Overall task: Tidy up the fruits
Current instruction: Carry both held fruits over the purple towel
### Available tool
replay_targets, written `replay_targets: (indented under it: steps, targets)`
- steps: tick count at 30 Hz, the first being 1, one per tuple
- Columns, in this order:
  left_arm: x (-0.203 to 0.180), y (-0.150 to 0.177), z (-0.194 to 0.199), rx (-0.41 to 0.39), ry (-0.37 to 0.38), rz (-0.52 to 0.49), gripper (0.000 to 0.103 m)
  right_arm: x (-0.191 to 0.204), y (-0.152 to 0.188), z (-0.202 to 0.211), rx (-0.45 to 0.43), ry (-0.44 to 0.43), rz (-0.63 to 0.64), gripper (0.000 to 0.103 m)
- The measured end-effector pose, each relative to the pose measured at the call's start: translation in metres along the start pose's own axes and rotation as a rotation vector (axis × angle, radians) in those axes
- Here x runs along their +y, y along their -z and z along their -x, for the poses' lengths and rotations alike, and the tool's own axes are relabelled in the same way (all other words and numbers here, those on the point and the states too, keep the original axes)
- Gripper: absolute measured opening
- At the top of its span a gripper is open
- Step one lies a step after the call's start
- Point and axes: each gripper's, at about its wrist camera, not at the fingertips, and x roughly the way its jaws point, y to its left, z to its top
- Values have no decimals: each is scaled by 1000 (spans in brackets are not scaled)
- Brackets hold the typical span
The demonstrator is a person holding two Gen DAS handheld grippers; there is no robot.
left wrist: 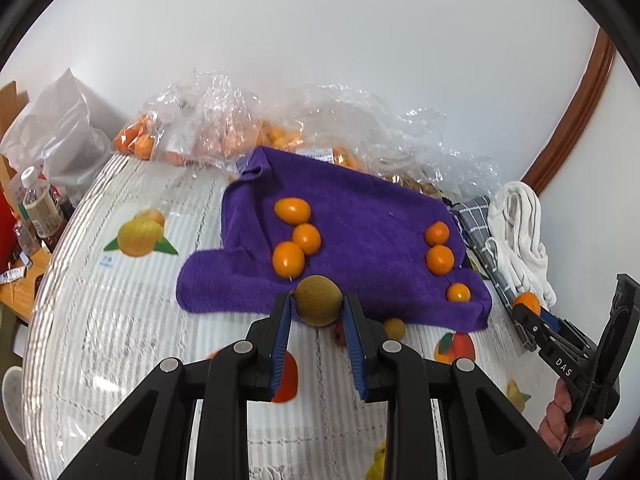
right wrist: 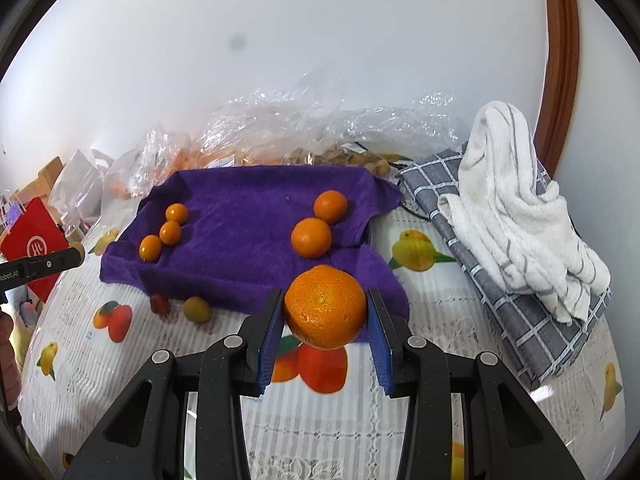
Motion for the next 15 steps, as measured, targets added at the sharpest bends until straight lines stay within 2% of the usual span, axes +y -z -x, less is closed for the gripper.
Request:
replay_targets:
  steps: [15]
  targets:
    - [3, -16, -16, 4, -11, -7, 25, -1, -14, -23, 12, -6, -7, 40]
